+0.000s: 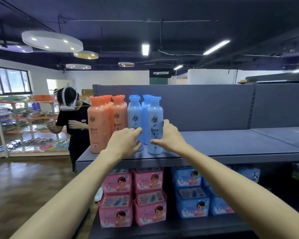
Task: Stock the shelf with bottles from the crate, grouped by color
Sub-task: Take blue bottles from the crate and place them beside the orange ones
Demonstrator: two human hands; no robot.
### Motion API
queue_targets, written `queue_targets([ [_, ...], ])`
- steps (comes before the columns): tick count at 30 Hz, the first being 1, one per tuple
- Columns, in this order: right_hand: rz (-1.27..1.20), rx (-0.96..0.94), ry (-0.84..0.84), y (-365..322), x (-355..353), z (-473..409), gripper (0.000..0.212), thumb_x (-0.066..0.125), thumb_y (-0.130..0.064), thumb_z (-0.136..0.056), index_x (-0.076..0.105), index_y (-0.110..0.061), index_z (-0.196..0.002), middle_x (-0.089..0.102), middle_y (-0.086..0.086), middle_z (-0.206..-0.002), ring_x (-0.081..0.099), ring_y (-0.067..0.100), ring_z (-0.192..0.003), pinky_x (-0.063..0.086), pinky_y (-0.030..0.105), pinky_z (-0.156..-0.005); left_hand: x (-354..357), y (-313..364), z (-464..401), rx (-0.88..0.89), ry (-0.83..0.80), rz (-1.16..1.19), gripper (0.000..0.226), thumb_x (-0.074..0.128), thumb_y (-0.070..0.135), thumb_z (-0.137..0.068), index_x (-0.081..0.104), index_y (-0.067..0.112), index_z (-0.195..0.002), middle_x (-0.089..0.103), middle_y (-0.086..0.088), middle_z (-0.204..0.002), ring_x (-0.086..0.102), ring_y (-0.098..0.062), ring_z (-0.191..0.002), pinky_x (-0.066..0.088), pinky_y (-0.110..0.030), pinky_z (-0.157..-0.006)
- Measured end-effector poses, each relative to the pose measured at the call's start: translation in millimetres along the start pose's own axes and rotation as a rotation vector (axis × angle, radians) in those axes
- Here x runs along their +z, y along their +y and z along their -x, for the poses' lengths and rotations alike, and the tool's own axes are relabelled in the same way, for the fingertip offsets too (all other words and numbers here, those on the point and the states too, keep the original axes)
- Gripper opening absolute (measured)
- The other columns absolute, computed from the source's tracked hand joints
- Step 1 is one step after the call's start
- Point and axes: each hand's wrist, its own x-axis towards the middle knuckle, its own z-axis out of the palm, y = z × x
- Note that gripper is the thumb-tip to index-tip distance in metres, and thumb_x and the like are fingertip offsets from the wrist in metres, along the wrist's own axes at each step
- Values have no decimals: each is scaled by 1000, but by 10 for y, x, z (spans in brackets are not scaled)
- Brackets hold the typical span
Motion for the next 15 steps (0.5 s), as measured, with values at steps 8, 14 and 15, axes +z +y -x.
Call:
queue_targets([
  [8, -36, 26, 48, 57, 267, 45, 54, 78, -30, -81, 37, -12, -110, 59, 11, -112, 57, 31, -98, 52, 44, -82, 151, -32, 8, 3, -13, 31, 30, 47, 32, -88, 49, 22, -116, 63, 4, -89, 59, -21, -88, 51, -36, -65],
  [14, -62, 35, 2, 60, 302, -60, 51, 77, -27, -83, 36, -12, -110, 59, 12, -112, 58, 32, -98, 53, 45, -82, 232, -14, -49, 17, -23, 44, 30, 47, 32, -87, 49, 21, -115, 64, 2, -93, 59, -23, -90, 50, -36, -67],
  [15, -68, 36, -4, 59, 310, -77, 51, 76, -26, -83, 36, -12, -110, 59, 11, -112, 58, 31, -98, 53, 44, -82, 245, -11, -57, 20, -24, 43, 30, 47, 32, -87, 49, 21, -115, 64, 2, -93, 59, -23, -91, 49, -36, -66],
])
